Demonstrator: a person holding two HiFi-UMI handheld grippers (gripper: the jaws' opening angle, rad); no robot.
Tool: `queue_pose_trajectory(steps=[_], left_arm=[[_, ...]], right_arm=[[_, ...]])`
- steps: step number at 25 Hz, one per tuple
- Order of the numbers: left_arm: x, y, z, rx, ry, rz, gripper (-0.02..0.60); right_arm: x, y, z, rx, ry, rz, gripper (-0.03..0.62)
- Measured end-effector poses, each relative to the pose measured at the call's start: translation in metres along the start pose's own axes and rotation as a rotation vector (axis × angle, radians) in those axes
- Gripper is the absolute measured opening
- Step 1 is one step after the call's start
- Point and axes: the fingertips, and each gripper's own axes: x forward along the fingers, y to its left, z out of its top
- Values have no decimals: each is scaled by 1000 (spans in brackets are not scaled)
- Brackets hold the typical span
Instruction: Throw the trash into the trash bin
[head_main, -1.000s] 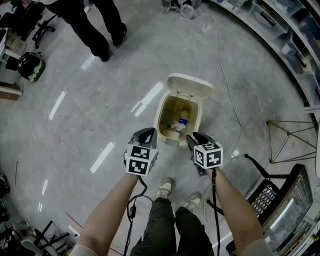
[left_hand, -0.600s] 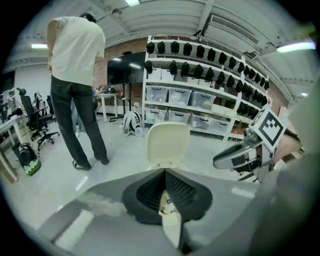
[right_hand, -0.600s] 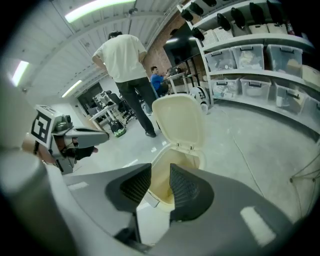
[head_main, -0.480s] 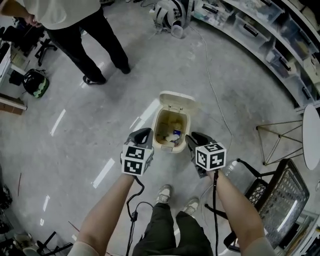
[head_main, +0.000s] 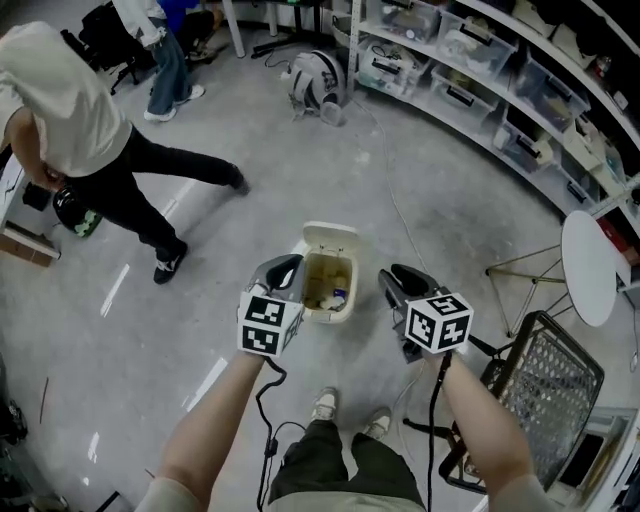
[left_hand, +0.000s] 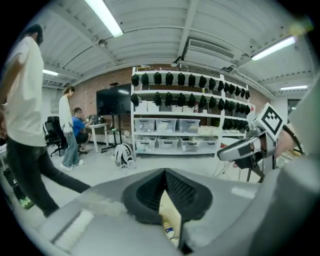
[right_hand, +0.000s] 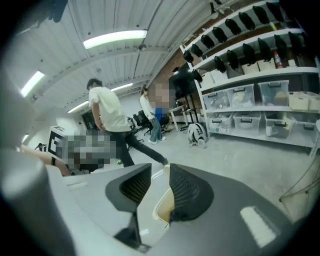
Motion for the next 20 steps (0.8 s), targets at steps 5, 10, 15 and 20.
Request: queue_pose_trajectory(steps=[5,10,15,20], left_arm=[[-36,-29,78,53,-89,-30,2],[-87,-72,166,150,-288,-42,2],[-130,-127,224,219,-394,-113,2],[-175,-182,260,214,-448,-156,2]], right_arm=[[-81,13,69,5,-145,-37,114],[-178,32,129,-41,-285,-75,112],[-273,63,169,-137,-413,-105,112],[-356,81,186,-28,-547,-62,112]])
